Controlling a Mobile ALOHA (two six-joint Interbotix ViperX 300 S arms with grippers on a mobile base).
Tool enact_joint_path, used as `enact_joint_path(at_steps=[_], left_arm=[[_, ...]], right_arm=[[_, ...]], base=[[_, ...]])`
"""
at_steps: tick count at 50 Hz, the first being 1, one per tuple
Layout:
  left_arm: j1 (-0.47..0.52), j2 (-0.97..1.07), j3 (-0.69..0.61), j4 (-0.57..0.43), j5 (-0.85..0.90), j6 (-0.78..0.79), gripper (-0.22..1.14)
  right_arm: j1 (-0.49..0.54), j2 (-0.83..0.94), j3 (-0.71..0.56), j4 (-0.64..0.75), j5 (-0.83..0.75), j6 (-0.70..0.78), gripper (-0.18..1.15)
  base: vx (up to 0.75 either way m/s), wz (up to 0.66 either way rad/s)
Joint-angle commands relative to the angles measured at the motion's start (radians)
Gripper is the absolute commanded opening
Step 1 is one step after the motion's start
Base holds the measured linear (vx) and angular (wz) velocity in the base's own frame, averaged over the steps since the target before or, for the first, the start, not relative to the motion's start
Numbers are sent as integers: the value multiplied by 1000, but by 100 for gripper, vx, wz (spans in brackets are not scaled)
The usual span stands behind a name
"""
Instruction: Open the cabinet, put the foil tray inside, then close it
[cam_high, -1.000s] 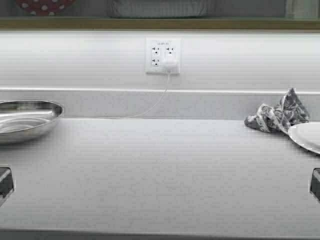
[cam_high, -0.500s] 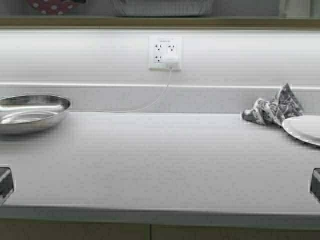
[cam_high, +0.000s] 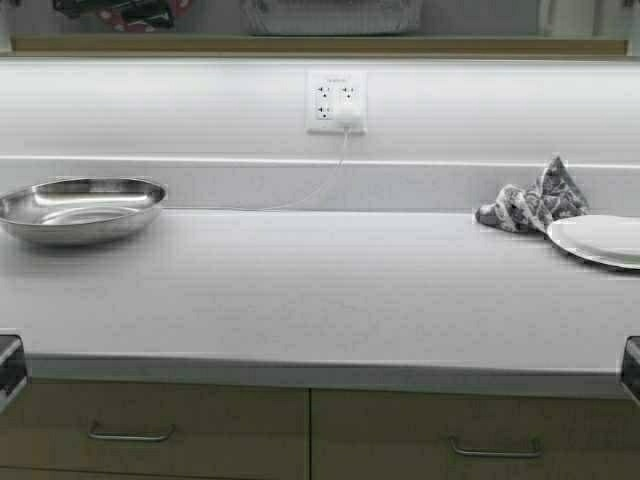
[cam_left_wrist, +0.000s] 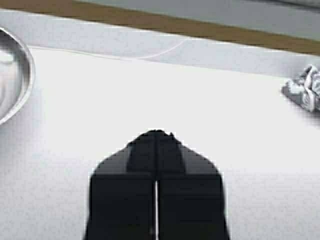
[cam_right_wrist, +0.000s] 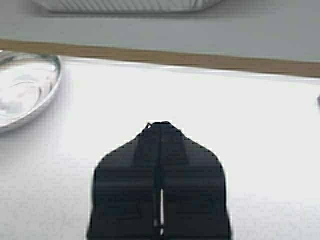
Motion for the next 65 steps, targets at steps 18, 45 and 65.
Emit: enact_joint_path(at_steps=[18, 45, 65], left_arm=[[12, -63, 28, -26, 81, -6, 5], [201, -161, 35, 106, 206, 61, 5], [480, -382, -60, 123, 319, 97, 5]], right_arm=[[-3, -89, 48, -25, 29, 8, 8], [-172, -209, 84, -55, 55, 0, 8], [-588, -434, 74, -87, 84, -3, 8]], base=[[-19, -7], [-21, -4], [-13, 4]])
